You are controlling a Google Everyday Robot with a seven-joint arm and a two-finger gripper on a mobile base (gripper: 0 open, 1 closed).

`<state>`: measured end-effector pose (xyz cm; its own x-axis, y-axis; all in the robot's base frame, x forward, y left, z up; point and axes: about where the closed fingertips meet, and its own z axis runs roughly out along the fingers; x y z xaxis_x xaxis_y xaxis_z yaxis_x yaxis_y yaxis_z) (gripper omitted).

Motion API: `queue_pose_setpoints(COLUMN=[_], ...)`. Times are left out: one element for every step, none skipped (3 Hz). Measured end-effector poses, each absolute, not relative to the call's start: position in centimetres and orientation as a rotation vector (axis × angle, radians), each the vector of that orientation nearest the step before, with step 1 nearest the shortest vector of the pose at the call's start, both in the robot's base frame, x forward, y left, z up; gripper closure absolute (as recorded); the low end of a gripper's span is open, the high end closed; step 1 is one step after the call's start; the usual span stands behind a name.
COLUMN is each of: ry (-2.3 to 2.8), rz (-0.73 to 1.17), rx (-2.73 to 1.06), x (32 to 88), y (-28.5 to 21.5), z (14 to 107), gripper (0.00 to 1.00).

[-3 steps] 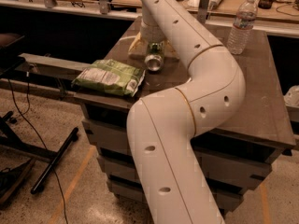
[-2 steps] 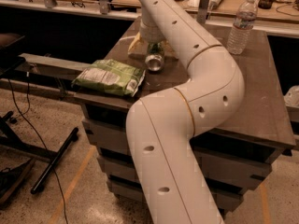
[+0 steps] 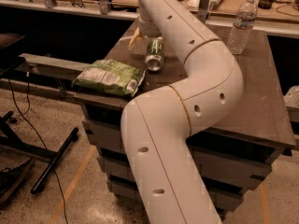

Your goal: Place green can upright

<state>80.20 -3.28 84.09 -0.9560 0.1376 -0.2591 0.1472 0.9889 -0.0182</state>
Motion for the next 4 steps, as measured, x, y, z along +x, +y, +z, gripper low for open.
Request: queue_pose_setpoints(ry=[2.870, 2.857, 2.847, 2.840], rz=[-0.061, -0.051, -0.044, -0.039], rx=[0.208, 0.205, 0.202, 0.200], x=[80.2, 80.7, 81.2, 81.5], y=[-3.3, -3.1, -3.0, -2.9], z=[84.2, 84.0, 83.7, 83.4], gripper=[0.00, 0.16, 0.39, 0.62])
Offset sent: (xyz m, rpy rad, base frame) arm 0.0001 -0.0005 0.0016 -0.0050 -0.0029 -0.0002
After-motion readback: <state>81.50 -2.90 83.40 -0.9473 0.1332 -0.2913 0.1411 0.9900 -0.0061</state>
